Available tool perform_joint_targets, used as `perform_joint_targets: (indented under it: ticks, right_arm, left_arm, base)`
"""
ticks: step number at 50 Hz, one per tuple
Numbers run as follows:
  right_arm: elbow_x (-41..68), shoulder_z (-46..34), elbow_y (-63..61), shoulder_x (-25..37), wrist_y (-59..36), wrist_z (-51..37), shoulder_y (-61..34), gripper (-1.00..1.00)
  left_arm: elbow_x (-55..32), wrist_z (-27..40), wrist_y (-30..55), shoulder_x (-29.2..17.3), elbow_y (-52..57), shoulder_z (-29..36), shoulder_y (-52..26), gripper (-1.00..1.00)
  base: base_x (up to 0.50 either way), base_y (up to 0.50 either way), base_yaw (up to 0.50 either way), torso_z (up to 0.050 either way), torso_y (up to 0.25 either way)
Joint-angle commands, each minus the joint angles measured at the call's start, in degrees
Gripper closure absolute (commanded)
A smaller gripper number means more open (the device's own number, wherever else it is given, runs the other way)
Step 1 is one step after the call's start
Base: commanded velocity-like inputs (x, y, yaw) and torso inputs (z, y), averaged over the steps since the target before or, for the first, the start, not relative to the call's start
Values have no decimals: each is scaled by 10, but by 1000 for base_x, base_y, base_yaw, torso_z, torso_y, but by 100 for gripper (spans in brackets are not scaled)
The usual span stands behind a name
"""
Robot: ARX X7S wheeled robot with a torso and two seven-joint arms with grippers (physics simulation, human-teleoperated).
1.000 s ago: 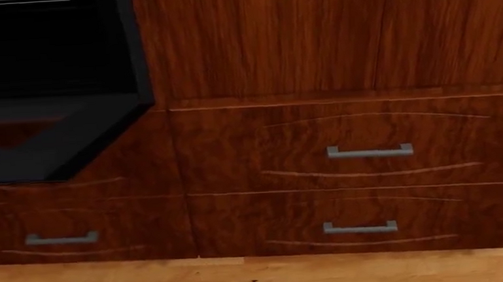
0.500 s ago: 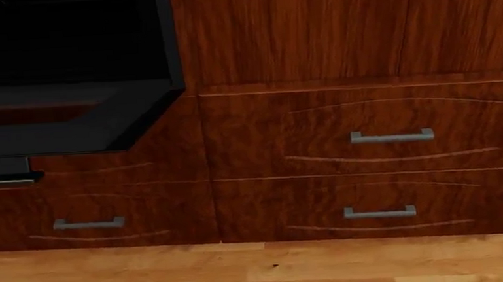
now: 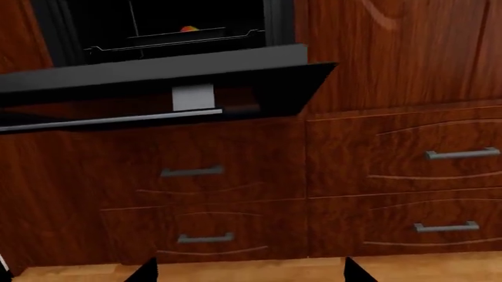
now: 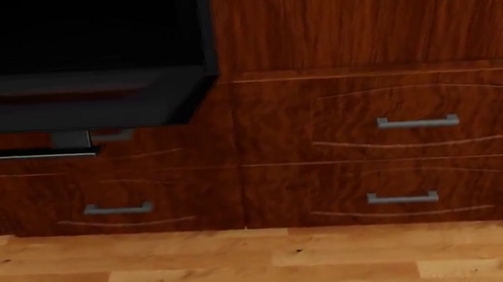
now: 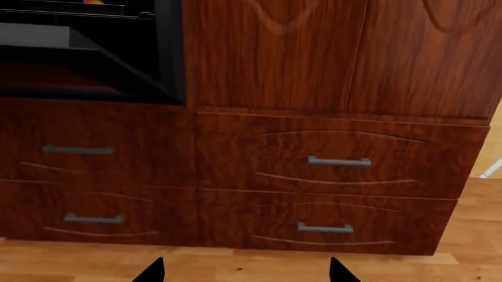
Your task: Close the oven door
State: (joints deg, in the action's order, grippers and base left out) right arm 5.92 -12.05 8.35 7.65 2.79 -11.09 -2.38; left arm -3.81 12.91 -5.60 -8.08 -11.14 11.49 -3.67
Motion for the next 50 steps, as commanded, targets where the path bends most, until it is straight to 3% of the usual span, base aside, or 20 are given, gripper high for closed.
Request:
perform_joint_targets:
  ticks: [1, 6, 7, 12, 13, 16, 18, 19, 21, 23, 25, 26, 28, 30, 38, 40, 41, 43, 48, 50]
  right_arm:
    - [2, -7, 5, 3, 3, -4, -2, -100]
    - [4, -9, 7, 4, 4, -6, -3, -100]
    - [4, -10, 9, 4, 5, -6, -3, -100]
    - [6, -12, 13, 5, 7, -7, -5, -100]
    - [6, -12, 15, 5, 8, -7, -6, -100]
    - [6, -15, 21, 5, 10, -7, -8, -100]
    - [7, -16, 18, 6, 8, -8, -7, -100]
    - [7, -16, 16, 6, 7, -9, -7, -100]
    - [7, -17, 15, 7, 7, -9, -7, -100]
    - [8, -18, 15, 7, 7, -10, -8, -100]
    - [8, -19, 15, 8, 6, -11, -7, -100]
    - [9, -20, 13, 8, 6, -11, -7, -100]
    - [9, -21, 12, 9, 6, -11, -7, -100]
    - [11, -22, 17, 8, 7, -10, -8, -100]
    - [14, -27, 23, 10, 14, -9, -8, -100]
    - [15, -27, 23, 11, 15, -9, -8, -100]
    - [15, -28, 23, 11, 15, -9, -8, -100]
    - [14, -29, 24, 11, 14, -10, -9, -100]
    - [14, -32, 24, 12, 14, -13, -10, -100]
    - [15, -33, 24, 13, 14, -13, -9, -100]
  left_arm:
    - [-4, 4, -14, -3, -21, 3, -6, -100]
    - [-5, 5, -23, -3, -34, 6, -9, -100]
    - [-10, 8, 43, -11, 41, 4, -1, -100]
    - [-9, 9, 11, -9, 4, 7, -4, -100]
    - [-13, 12, 62, -14, 59, 7, -1, -100]
    - [-6, 8, -24, -3, -41, 12, -13, -100]
    - [-6, 8, -23, -4, -41, 13, -13, -100]
    - [-12, 12, 41, -12, 31, 11, -6, -100]
    - [-13, 14, 59, -15, 53, 11, -3, -100]
    - [-7, 11, -14, -7, -30, 15, -12, -100]
    - [-9, 10, -22, -6, -38, 16, -12, -100]
    - [-14, 13, 33, -13, 24, 15, -6, -100]
    - [-11, 11, -18, -8, -35, 16, -13, -100]
    - [-15, 14, 21, -13, 9, 16, -8, -100]
    - [-13, 14, -27, -9, -48, 19, -15, -100]
    - [-20, 18, 40, -19, 30, 18, -7, -100]
    - [-15, 14, -23, -11, -41, 21, -14, -100]
    - [-15, 15, -29, -10, -50, 21, -16, -100]
    - [-16, 16, -26, -12, -45, 23, -15, -100]
    - [-21, 20, 26, -20, 16, 22, -7, -100]
  base:
    - [-168, 324, 0, 0, 0]
    - [-171, 329, 0, 0, 0]
    - [-172, 332, 0, 0, 0]
    - [-172, 327, 0, 0, 0]
    - [-172, 332, 0, 0, 0]
    - [-169, 329, 0, 0, 0]
    - [-172, 328, 0, 0, 0]
    - [-168, 328, 0, 0, 0]
    - [-170, 326, 0, 0, 0]
    - [-172, 328, 0, 0, 0]
    - [-172, 328, 0, 0, 0]
    - [-172, 328, 0, 0, 0]
    - [-172, 326, 0, 0, 0]
    - [-174, 328, 0, 0, 0]
    - [-94, 428, 0, 0, 0]
    - [-55, 463, 0, 0, 0]
    - [-8, 395, 0, 0, 0]
    - [0, 354, 0, 0, 0]
    - [0, 343, 0, 0, 0]
    - [0, 342, 0, 0, 0]
